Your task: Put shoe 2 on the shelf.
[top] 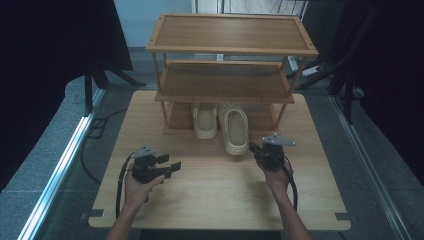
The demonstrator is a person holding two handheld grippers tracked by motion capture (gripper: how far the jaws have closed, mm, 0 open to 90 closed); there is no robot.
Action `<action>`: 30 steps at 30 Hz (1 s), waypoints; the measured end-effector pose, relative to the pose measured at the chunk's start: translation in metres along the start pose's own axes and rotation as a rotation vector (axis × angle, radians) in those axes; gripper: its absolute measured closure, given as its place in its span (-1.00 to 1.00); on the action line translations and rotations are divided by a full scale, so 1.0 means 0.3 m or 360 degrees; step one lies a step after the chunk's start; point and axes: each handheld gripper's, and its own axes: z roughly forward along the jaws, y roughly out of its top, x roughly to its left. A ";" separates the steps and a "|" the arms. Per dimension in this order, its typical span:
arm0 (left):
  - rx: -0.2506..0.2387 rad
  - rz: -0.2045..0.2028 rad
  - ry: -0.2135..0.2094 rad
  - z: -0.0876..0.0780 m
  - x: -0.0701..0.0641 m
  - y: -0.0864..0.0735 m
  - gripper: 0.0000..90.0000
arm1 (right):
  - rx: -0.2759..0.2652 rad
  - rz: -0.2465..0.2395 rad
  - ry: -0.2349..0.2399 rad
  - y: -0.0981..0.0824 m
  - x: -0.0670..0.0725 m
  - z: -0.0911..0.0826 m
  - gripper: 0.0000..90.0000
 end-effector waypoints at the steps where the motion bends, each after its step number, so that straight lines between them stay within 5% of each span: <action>1: 0.0000 0.0000 0.0000 0.000 0.000 0.000 -0.24 | 0.0000 0.0000 0.0000 0.000 0.000 0.000 0.99; 12: 0.0012 0.0011 -0.0004 0.006 -0.004 -0.003 -0.24 | 0.0175 -0.0133 0.0030 -0.105 0.027 0.001 0.99; 30: 0.0018 0.0006 -0.0003 0.005 0.000 -0.004 -0.24 | 0.0239 -0.0147 -0.0025 -0.095 0.038 0.091 0.99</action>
